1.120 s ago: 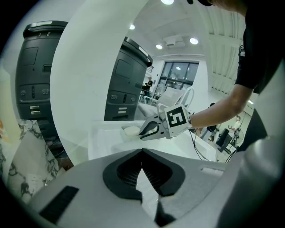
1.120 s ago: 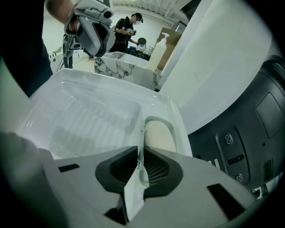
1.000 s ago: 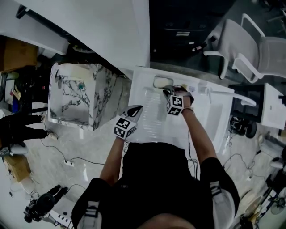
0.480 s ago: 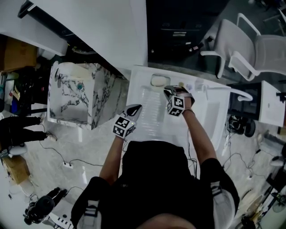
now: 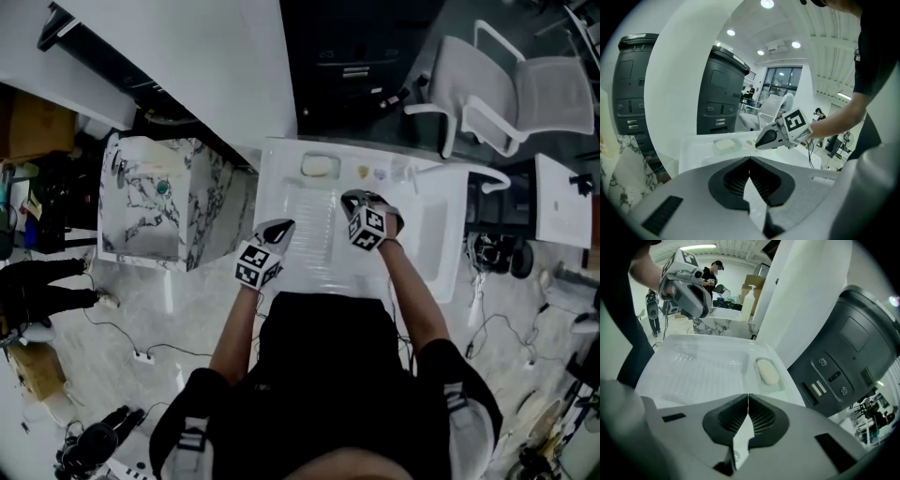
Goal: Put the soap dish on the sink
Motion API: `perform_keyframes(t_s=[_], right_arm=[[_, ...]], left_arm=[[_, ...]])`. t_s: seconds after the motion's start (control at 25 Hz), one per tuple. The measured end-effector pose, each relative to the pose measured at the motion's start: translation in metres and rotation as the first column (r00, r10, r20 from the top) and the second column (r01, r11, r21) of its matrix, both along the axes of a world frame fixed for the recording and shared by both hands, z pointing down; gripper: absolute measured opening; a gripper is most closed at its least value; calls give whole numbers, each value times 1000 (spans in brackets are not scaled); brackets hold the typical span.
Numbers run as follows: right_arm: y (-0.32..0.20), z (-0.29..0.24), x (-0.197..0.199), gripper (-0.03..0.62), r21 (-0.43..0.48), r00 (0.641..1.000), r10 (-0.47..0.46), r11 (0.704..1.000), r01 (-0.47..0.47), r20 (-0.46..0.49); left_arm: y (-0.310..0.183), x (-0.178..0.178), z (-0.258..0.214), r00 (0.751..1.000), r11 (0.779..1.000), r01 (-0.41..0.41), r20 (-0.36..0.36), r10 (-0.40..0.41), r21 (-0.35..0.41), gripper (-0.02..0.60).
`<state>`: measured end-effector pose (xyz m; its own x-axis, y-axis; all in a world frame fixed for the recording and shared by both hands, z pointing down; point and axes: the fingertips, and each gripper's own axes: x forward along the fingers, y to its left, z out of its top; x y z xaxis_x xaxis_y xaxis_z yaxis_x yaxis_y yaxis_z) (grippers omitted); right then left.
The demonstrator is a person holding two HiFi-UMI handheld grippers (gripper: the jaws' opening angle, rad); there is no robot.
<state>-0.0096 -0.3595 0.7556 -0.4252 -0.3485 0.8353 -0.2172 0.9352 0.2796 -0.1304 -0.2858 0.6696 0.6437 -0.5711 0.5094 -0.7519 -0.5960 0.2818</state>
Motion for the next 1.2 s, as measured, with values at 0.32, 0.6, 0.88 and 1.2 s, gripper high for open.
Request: perform_keyframes(t_s=[0.32,0.6,0.88,1.2], right_arm=[[36,-41,34,-6,-32,978,104,994,-100,183],[67,-72,66,-5,-42,937,128,992,-121,324],[81,-86,86,-6,-35,919,124,992,-120,374],[107,-86,97,-6,-37,911,104,995,-97,399]], left_arm=[[17,32,-12,1000,1000,21,13,-22,23,0],[34,51,-32,997,996,72,38,-74,51,0],[52,61,-41,992,992,103,70,-108,72,0],[81,75,-44,986,985,145,65,-152,97,0]])
